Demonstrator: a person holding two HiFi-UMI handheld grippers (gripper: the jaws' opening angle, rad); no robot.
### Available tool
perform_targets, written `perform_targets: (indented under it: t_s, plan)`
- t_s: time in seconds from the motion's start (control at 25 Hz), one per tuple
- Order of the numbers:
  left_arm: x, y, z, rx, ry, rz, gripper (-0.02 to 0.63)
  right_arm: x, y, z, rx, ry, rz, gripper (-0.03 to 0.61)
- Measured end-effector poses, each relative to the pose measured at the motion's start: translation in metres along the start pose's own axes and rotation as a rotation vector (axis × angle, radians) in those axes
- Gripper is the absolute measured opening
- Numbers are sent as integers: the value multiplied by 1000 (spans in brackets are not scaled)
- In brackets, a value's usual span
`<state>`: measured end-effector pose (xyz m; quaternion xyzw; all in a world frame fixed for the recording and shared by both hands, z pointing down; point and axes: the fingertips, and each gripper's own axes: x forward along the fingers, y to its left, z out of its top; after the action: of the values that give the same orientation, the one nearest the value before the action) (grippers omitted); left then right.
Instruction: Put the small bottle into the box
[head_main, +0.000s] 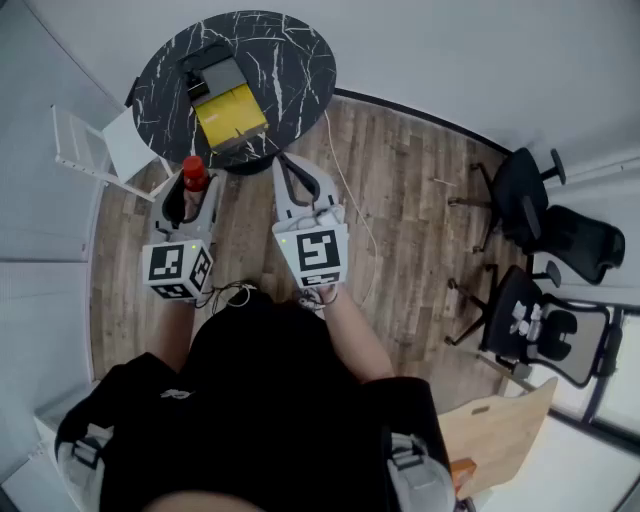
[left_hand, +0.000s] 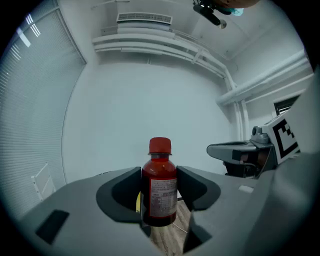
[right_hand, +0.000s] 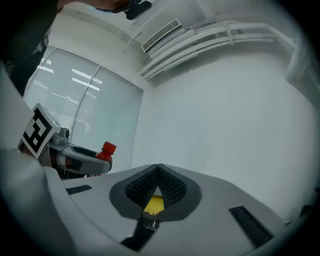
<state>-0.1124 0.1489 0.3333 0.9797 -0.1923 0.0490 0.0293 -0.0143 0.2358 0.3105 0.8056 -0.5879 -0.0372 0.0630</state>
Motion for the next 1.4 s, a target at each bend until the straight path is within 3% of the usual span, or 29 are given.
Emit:
perform_targets:
  t_s: [0.2,0.44,0.64,1.0,1.4]
  plan:
    - [-4,22,-2,32,3,-21,215,16,25,-6,8,14,19,-5]
    - [-11,49,-2,89,-4,-61,215,19,49,-41,-80,129,18,-5]
    - [-8,68,-19,34,21,-76,215,28,63,-48,-55,162,29,-5]
    - [33,85,-39,6,81,-54,215,83,54,-69,18,167,95,-5]
    - [106,107,-30,-23,113,71,215,167,3,-73,56,154,251,-3]
